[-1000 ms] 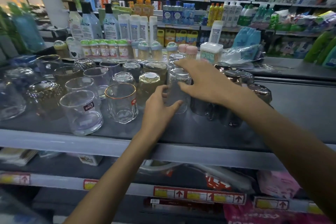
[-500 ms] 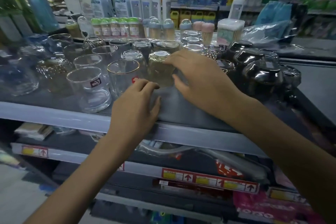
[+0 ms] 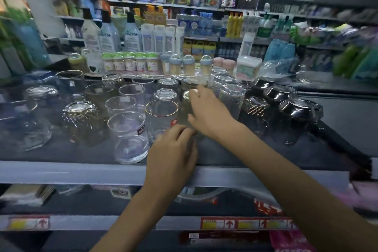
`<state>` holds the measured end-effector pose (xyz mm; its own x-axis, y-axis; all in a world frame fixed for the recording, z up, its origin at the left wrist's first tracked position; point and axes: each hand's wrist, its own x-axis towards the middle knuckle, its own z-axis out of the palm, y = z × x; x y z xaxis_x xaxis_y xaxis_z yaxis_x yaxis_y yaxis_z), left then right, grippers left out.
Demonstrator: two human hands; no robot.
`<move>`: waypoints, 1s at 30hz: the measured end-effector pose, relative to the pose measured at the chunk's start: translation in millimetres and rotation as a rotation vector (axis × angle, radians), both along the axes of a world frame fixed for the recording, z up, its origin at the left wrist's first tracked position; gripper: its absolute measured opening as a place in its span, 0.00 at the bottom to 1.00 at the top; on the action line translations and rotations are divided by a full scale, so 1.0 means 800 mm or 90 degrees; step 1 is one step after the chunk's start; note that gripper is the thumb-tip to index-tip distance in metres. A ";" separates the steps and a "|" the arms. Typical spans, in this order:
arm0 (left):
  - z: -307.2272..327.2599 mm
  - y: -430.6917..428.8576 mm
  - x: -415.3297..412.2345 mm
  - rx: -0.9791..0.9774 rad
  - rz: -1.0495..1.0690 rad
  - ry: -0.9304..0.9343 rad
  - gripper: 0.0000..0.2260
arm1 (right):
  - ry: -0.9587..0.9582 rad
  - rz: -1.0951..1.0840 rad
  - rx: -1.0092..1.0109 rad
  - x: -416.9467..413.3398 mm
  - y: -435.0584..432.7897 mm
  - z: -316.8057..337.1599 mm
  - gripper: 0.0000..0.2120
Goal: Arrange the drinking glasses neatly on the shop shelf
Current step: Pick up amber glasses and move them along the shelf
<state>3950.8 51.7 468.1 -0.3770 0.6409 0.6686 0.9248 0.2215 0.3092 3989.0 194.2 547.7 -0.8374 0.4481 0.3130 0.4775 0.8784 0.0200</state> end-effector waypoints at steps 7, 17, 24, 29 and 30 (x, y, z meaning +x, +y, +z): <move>-0.006 -0.013 -0.003 0.021 -0.029 -0.047 0.13 | 0.095 -0.021 -0.086 -0.005 -0.001 -0.012 0.25; 0.004 -0.017 0.011 0.081 -0.033 -0.163 0.32 | 0.374 0.037 -0.206 0.071 -0.044 -0.005 0.39; 0.052 -0.022 0.030 0.123 -0.149 -0.159 0.39 | 0.625 0.108 -0.601 0.158 -0.064 0.002 0.31; 0.080 -0.012 0.044 0.168 -0.338 -0.421 0.37 | 0.692 0.186 -1.027 0.169 -0.048 -0.020 0.23; 0.087 -0.009 0.045 0.164 -0.348 -0.435 0.36 | 0.695 0.214 -1.087 0.166 -0.048 -0.024 0.22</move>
